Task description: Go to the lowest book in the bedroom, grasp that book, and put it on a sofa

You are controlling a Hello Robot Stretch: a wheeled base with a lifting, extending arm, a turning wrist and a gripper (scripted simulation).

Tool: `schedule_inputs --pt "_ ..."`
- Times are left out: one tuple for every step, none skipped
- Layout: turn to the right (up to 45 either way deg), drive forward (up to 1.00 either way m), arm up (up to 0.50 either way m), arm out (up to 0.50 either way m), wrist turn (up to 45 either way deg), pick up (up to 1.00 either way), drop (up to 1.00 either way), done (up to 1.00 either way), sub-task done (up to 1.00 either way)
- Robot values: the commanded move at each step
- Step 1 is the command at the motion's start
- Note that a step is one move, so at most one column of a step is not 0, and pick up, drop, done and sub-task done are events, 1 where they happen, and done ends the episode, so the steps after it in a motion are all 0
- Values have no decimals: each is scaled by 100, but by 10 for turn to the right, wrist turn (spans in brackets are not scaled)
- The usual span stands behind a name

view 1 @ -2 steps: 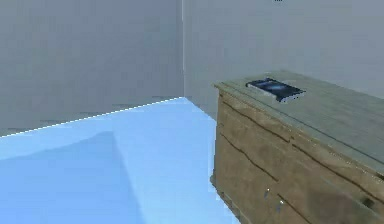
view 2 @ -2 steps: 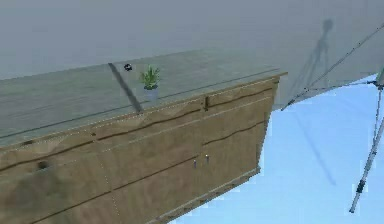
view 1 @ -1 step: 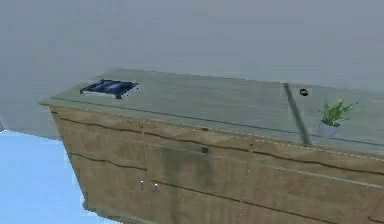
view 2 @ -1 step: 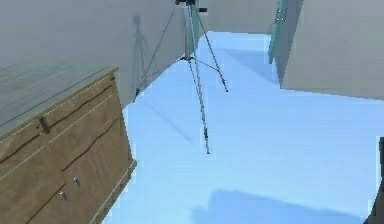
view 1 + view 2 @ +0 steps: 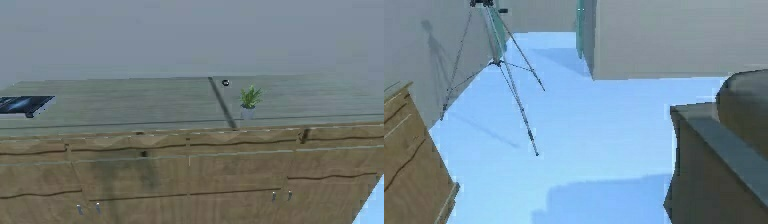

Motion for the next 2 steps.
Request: schedule_inputs --pt "0 10 0 0 0 0 0 0 0" --pt "-450 0 0 0 0 0 0 0 0"
